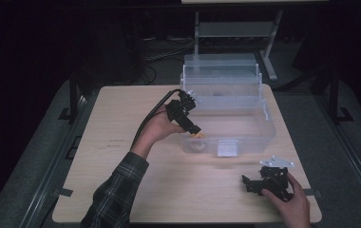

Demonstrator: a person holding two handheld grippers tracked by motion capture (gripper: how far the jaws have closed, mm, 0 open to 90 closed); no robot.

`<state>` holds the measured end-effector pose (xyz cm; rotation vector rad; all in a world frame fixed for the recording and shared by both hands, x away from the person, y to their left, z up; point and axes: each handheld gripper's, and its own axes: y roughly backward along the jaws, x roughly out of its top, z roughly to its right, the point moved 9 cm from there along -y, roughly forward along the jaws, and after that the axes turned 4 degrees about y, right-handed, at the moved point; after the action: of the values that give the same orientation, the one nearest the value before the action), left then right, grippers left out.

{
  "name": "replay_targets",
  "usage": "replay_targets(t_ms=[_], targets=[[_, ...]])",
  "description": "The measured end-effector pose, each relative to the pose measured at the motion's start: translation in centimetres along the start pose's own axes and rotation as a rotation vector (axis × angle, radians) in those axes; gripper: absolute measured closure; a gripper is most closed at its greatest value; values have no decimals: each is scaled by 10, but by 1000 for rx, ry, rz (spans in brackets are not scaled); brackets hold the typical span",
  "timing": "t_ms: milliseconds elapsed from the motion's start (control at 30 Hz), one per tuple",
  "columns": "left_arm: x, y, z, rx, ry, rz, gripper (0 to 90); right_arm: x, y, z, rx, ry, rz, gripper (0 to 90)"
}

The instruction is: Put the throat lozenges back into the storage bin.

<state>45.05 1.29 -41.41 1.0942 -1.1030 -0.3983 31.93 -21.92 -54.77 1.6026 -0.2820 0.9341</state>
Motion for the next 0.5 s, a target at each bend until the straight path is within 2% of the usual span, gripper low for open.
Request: replay_targets(t_ms=[500], targets=[[-12,17,-4,21,1,22,179,0,0,0,1,-1,0,0]])
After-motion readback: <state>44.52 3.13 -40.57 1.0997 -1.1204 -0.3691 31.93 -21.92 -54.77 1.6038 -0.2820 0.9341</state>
